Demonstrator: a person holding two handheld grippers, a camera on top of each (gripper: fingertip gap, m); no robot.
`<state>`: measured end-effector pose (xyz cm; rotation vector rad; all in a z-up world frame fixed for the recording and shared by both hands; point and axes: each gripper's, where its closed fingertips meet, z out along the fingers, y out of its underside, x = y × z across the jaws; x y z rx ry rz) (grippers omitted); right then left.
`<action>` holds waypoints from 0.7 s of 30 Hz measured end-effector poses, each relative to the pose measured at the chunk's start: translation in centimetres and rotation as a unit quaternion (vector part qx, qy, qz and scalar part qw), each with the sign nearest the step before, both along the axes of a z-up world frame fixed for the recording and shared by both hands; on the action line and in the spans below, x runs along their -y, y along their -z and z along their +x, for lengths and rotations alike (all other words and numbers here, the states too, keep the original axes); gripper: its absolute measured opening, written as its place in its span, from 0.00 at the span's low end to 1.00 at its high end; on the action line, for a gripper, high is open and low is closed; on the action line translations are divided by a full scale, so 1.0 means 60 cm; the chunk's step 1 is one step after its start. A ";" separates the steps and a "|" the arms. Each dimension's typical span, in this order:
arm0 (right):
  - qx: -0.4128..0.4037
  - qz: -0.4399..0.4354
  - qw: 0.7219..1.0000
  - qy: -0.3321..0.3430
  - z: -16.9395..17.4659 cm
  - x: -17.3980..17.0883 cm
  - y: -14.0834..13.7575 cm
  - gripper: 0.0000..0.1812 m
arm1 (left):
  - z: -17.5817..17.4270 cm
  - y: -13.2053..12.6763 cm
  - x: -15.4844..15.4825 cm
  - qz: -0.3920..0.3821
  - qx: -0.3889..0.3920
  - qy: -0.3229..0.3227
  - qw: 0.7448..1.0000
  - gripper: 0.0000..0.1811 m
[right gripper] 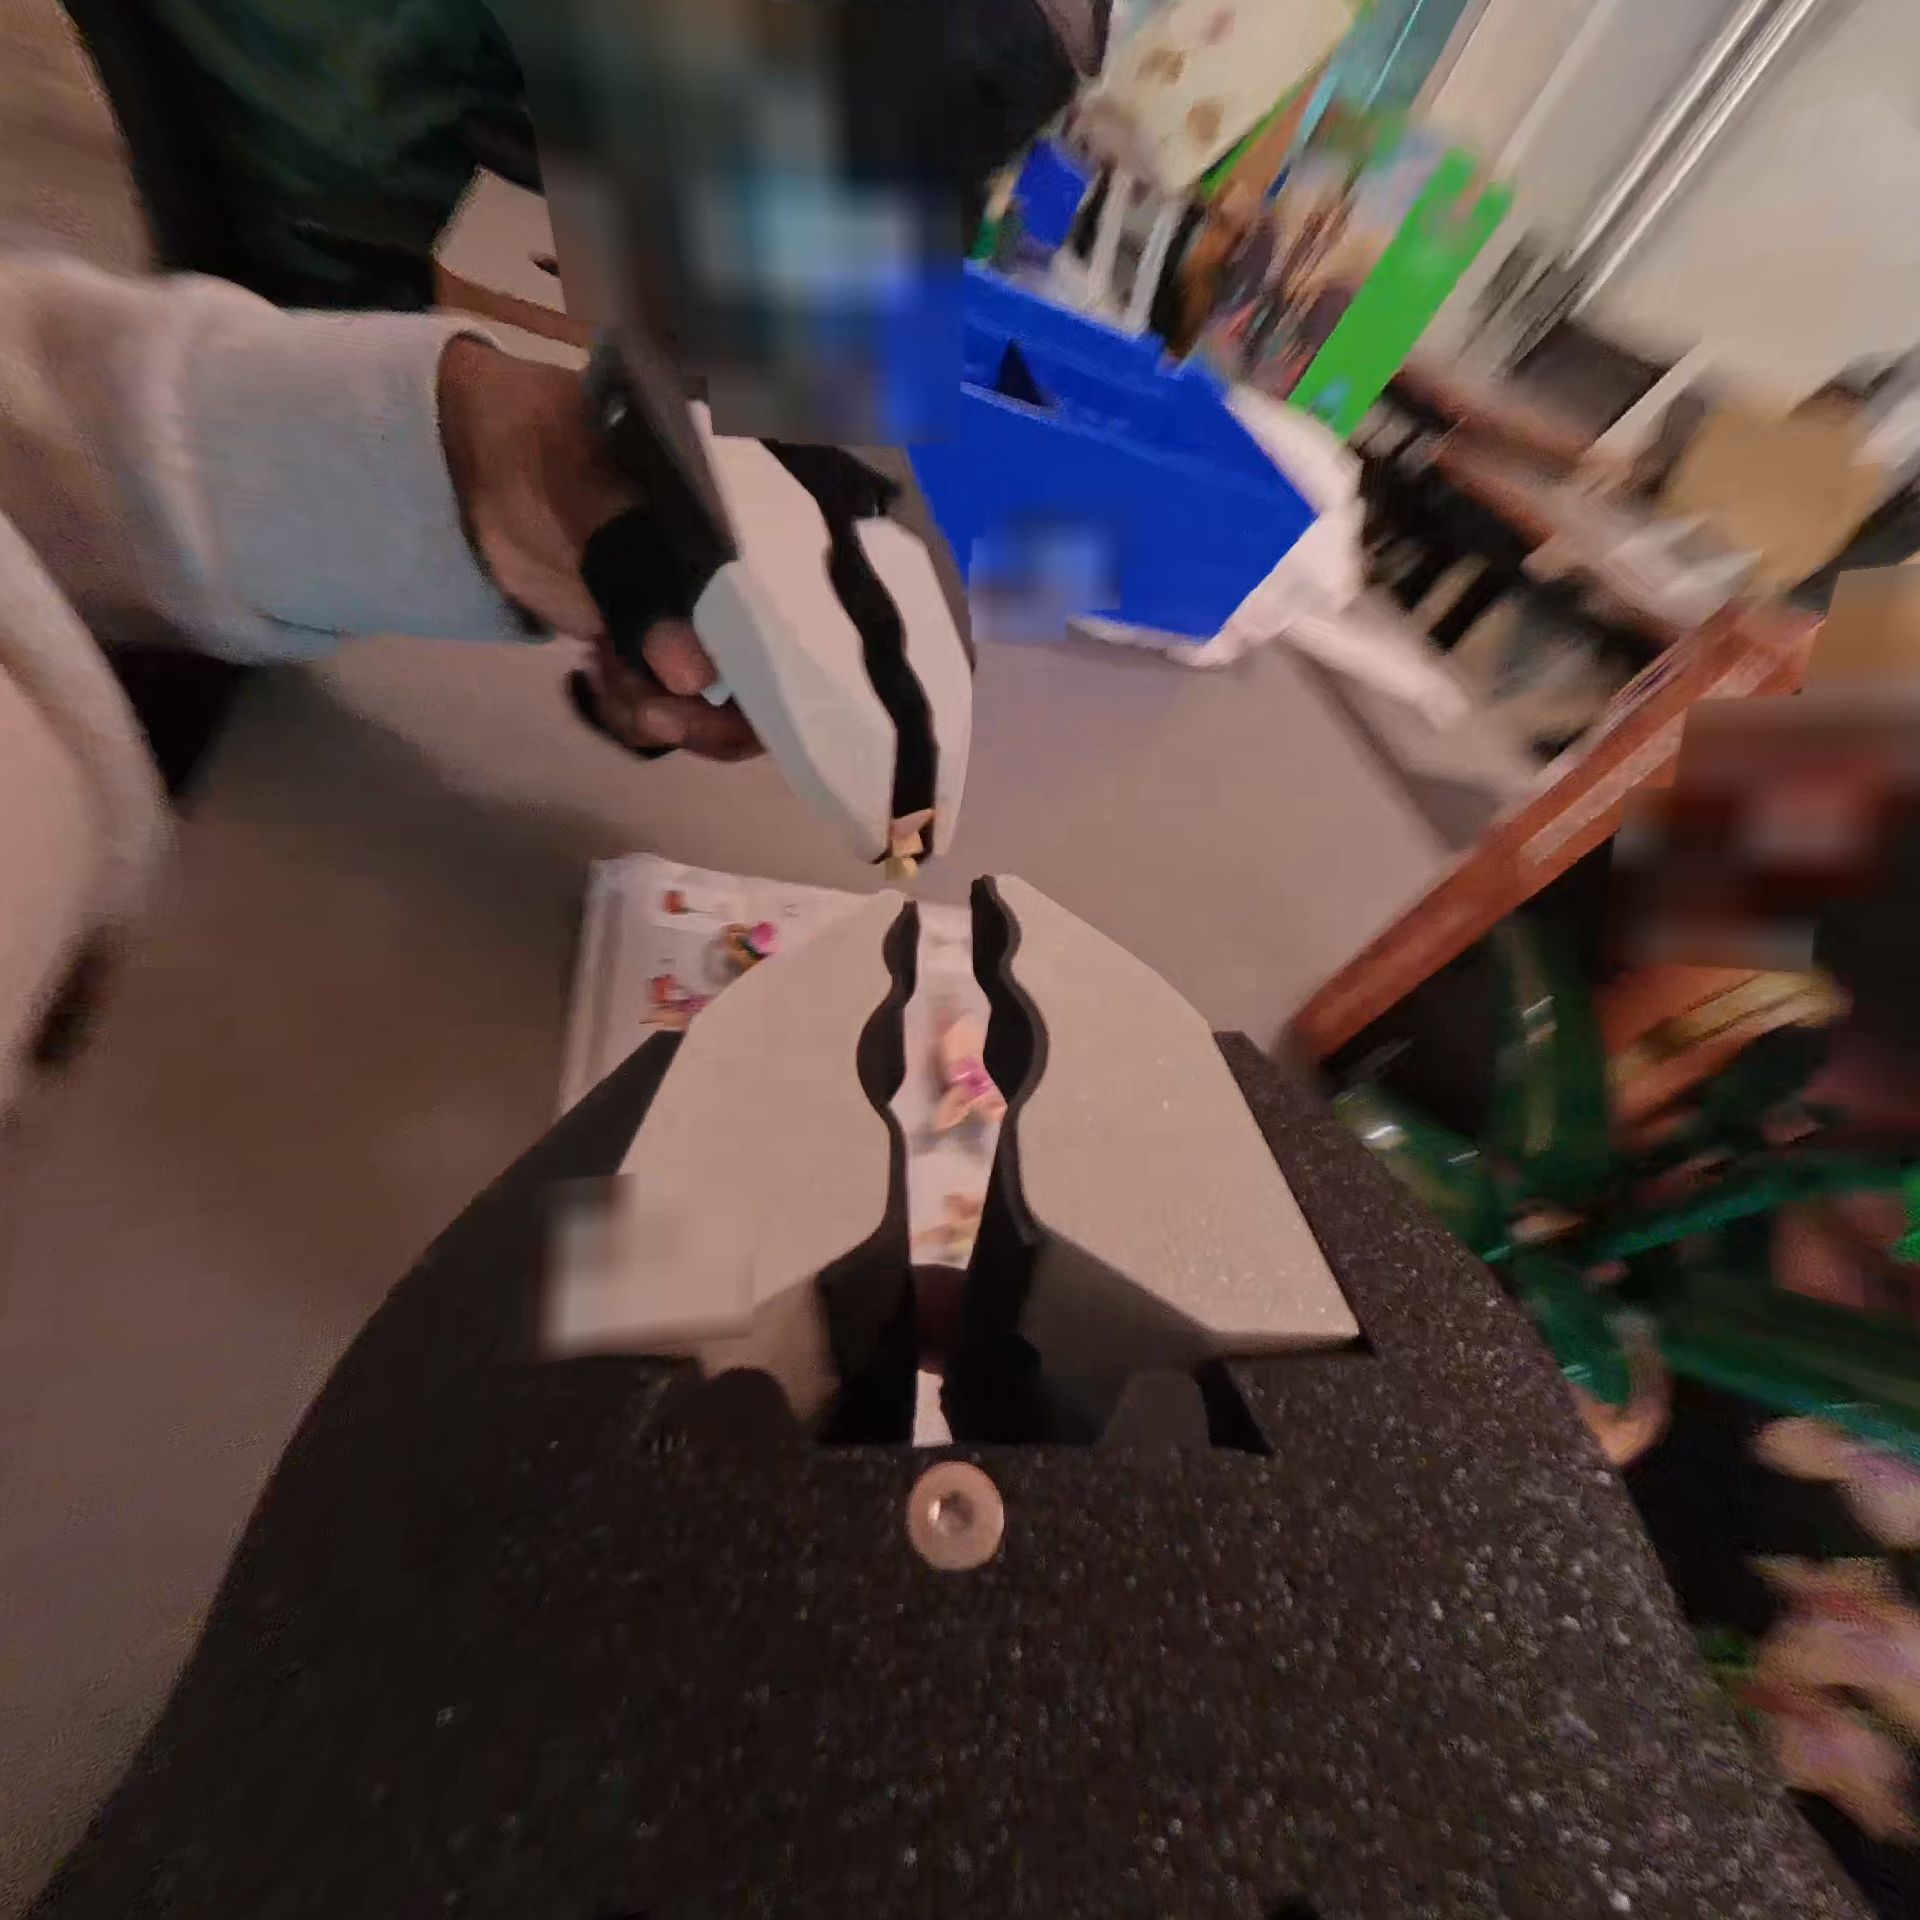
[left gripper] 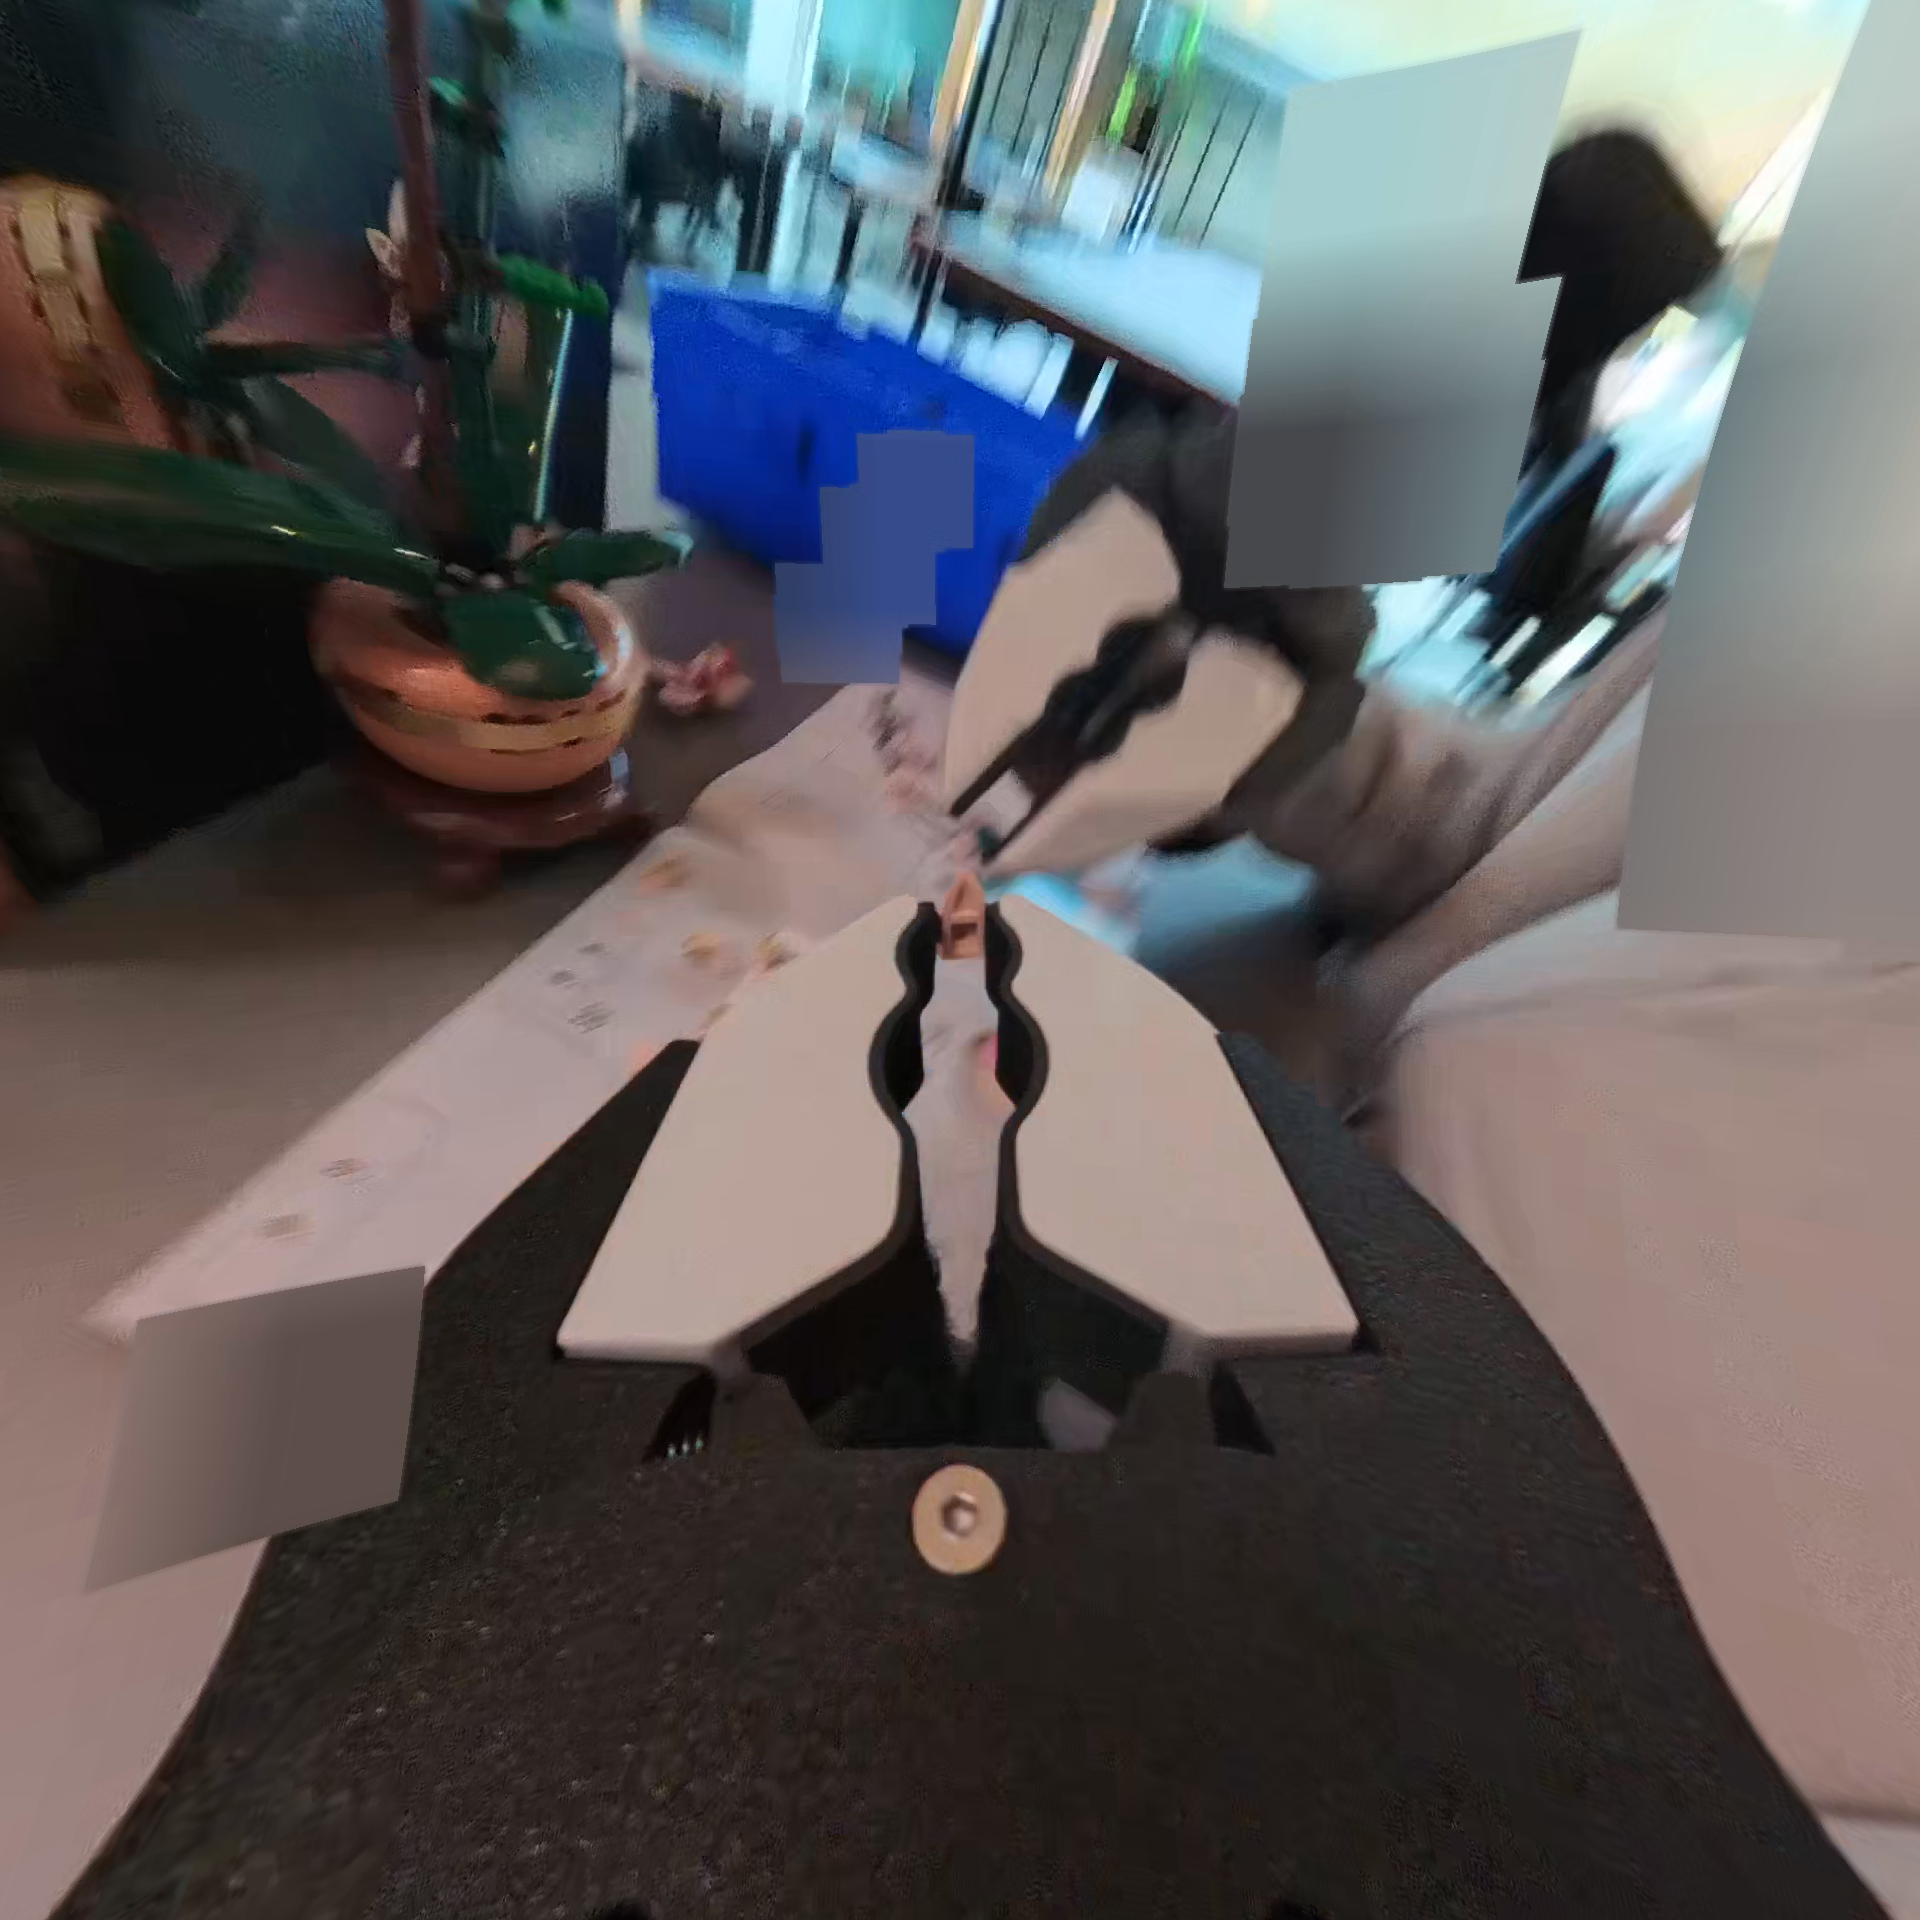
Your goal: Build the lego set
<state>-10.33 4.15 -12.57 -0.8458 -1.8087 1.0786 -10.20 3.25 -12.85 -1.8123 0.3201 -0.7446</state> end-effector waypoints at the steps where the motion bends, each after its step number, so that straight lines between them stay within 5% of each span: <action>1: 0.050 -0.072 0.996 -0.009 0.002 -0.003 0.004 0.03 | -0.006 0.012 0.001 -0.001 -0.082 -0.002 0.997 0.05; 4: 0.196 -0.311 0.929 -0.044 0.003 0.009 0.010 0.04 | -0.019 0.031 -0.001 0.013 -0.266 -0.011 0.964 0.05; 6: 0.205 -0.398 0.894 -0.038 -0.009 0.007 0.009 0.05 | -0.020 0.038 -0.006 0.027 -0.344 -0.016 0.938 0.05; 10: 0.226 -0.381 0.896 -0.017 -0.015 0.014 0.037 0.06 | -0.023 0.047 -0.015 0.035 -0.409 -0.032 0.911 0.05; 21: 0.225 -0.394 0.891 -0.003 -0.026 0.011 0.051 0.01 | -0.023 0.053 -0.021 0.046 -0.439 -0.037 0.896 0.05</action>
